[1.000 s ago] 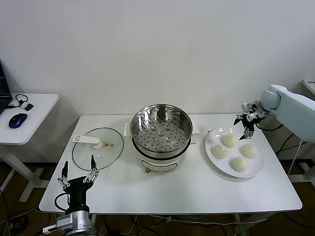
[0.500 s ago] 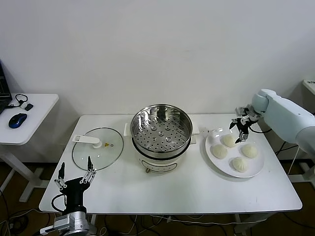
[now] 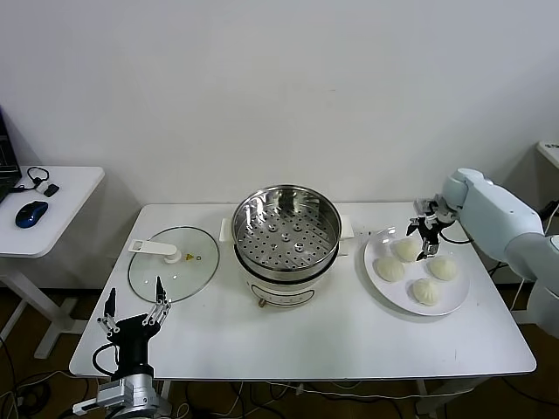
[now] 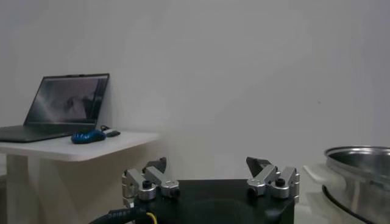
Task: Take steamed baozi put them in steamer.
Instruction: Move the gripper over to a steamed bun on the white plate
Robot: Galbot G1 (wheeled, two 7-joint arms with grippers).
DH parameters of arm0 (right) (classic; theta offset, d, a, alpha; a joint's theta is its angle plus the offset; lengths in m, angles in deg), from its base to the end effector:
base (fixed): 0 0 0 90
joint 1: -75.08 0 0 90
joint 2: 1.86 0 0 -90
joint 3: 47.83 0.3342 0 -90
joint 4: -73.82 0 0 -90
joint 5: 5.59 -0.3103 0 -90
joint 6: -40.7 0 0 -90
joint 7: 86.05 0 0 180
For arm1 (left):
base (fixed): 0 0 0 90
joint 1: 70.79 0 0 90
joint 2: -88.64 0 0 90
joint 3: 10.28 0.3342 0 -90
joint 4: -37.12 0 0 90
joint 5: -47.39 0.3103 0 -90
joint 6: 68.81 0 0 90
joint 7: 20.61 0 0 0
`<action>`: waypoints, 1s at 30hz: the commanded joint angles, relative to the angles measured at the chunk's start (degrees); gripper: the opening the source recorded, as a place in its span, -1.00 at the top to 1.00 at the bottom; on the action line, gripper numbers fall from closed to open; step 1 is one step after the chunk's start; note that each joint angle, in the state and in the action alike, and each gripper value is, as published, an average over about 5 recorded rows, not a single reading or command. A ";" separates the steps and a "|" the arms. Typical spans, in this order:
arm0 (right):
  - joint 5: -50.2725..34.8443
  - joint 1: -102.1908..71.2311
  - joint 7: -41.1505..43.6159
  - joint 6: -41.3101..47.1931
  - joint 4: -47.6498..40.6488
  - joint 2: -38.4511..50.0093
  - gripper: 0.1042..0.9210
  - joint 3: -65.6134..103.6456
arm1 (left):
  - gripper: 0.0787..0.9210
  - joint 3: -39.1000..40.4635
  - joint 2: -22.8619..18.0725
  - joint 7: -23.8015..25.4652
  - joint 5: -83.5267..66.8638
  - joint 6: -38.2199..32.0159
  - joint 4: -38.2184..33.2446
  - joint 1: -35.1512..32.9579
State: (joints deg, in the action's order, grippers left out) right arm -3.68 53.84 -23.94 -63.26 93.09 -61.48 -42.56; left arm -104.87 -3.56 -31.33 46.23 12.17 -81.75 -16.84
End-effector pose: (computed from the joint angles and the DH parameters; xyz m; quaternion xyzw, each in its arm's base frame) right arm 0.5557 -0.2292 -0.2059 0.4808 -0.5465 0.5284 0.4370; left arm 0.1101 0.0147 -0.3090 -0.1381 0.9903 -0.0027 0.0155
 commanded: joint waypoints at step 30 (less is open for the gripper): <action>1.96 -0.33 -1.11 0.18 0.64 -0.34 -0.45 0.58 | -0.77 -0.19 -1.69 -0.20 -0.66 -0.07 -0.18 0.18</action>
State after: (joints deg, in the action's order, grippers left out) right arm -0.84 52.91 -25.19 -63.27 90.67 -63.23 -40.46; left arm -105.10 -3.56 -31.52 45.55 12.06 -81.90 -16.68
